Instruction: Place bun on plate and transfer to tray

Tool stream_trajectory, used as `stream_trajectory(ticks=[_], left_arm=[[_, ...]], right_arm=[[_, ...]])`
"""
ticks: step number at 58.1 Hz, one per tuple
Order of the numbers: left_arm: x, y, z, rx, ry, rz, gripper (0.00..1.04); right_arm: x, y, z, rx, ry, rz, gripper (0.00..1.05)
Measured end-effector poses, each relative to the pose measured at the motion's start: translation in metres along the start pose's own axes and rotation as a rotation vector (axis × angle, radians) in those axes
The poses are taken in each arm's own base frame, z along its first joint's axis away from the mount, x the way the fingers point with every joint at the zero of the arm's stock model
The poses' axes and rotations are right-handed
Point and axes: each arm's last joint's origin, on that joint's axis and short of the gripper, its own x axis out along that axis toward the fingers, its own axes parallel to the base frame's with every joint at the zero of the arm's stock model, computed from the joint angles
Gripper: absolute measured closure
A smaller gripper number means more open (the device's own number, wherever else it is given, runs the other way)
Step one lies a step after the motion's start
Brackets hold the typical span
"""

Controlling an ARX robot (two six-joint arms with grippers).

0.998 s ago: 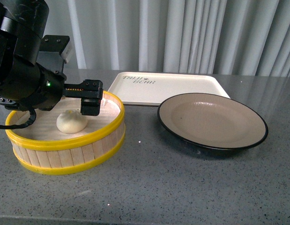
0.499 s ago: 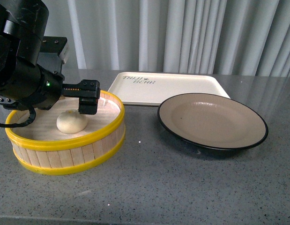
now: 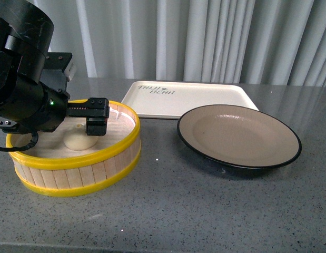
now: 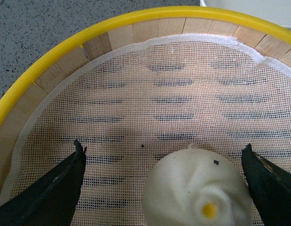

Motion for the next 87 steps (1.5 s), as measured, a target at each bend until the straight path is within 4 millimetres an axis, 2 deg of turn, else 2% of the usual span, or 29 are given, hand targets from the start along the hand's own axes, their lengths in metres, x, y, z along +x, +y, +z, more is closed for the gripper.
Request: stream_trajectory(ticks=[2, 11, 26, 34, 44, 51, 56, 61, 68, 73, 80, 87], left_arm=[[0.0, 0.0, 0.0, 0.0, 0.001, 0.0, 0.1], [0.0, 0.0, 0.0, -0.007, 0.003, -0.004, 0.45], [-0.001, -0.001, 0.0, -0.017, 0.006, -0.013, 0.81], [-0.009, -0.006, 0.006, -0.023, -0.008, -0.043, 0.99], [-0.031, -0.025, 0.029, -0.01, -0.076, -0.118, 1.0], [-0.051, -0.058, 0.047, 0.024, -0.131, -0.2, 1.0], [-0.063, -0.095, 0.055, 0.077, -0.158, -0.267, 1.0], [-0.068, -0.129, 0.056, 0.13, -0.177, -0.315, 1.0], [-0.064, -0.174, 0.051, 0.209, -0.169, -0.371, 1.0], [-0.053, -0.205, 0.042, 0.25, -0.134, -0.404, 1.0], [-0.042, -0.227, 0.035, 0.273, -0.115, -0.398, 1.0], [-0.037, -0.236, 0.033, 0.287, -0.111, -0.396, 1.0]], right_arm=[[0.0, 0.0, 0.0, 0.0, 0.0, 0.0, 0.08], [0.0, 0.0, 0.0, 0.0, 0.0, 0.0, 0.08], [0.0, 0.0, 0.0, 0.0, 0.0, 0.0, 0.08], [0.0, 0.0, 0.0, 0.0, 0.0, 0.0, 0.08], [0.0, 0.0, 0.0, 0.0, 0.0, 0.0, 0.08], [0.0, 0.0, 0.0, 0.0, 0.0, 0.0, 0.08], [0.0, 0.0, 0.0, 0.0, 0.0, 0.0, 0.08], [0.0, 0.0, 0.0, 0.0, 0.0, 0.0, 0.08], [0.0, 0.0, 0.0, 0.0, 0.0, 0.0, 0.08], [0.0, 0.0, 0.0, 0.0, 0.0, 0.0, 0.08], [0.0, 0.0, 0.0, 0.0, 0.0, 0.0, 0.08], [0.0, 0.0, 0.0, 0.0, 0.0, 0.0, 0.08]])
